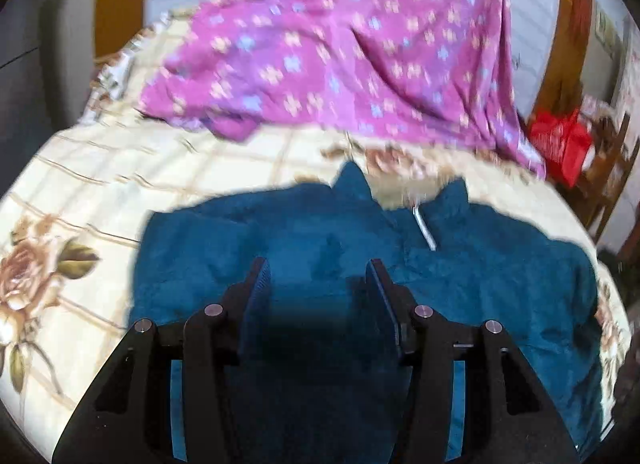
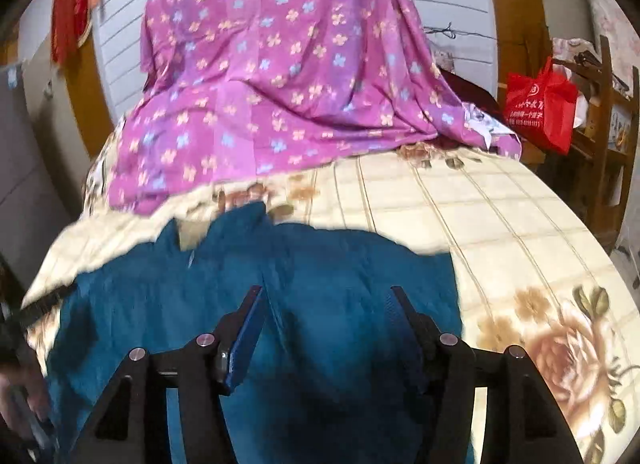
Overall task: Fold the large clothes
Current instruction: 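Fold the held jacket side over onto the other half with both grippers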
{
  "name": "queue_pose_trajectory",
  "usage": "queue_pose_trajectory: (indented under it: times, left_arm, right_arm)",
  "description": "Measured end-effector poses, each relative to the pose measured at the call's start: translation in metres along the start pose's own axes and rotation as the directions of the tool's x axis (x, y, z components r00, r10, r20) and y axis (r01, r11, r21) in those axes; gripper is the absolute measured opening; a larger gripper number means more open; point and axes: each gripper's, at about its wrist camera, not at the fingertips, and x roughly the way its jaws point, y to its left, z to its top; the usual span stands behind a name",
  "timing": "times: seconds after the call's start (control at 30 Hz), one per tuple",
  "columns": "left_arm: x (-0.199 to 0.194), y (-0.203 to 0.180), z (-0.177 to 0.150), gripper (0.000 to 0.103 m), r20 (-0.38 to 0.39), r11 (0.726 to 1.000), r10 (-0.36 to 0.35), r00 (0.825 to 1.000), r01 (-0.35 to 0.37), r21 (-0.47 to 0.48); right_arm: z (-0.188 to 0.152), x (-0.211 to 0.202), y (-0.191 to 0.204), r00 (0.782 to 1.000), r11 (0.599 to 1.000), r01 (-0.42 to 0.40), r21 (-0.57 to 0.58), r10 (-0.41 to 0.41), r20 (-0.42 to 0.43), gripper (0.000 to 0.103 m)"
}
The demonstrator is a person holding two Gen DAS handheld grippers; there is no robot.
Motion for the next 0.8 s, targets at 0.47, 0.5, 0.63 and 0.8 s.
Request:
queue_pose_trajectory:
  times: [0.47,0.5,0.63,0.8]
  left_arm:
    - [0.046,0.006,-0.024,0.051,-0.070,0.999,0.037,0.997,-0.036,0.015]
    - [0.046,0.006,-0.024,0.051,-0.070,0.999,0.037,0.997,-0.036,0.015]
    - [0.047,0.006,-0.025,0.051,-0.070,0.999,0.036,0.997,-0.035,0.014]
    - [0.032,0.013,-0.019,0.051,-0.086,1.000,0.003,0.996,-0.006,-0.026]
  right_arm:
    - [-0.007,0.088,0.003,0.970,0.992,0.129,-0.003,-0.127,-0.207,0.060]
    - [-0.005,0.080,0.007,0.975,0.990,0.143,0.003,-0.140,-0.175,0.060]
    - [-0.005,0.031,0.065,1.000,0.999,-0.020,-0.040,0.020,-0.007,0.061]
    - [-0.039,0.071,0.100,0.978,0.988,-0.024,-0.152,-0.009,-0.209,0.069]
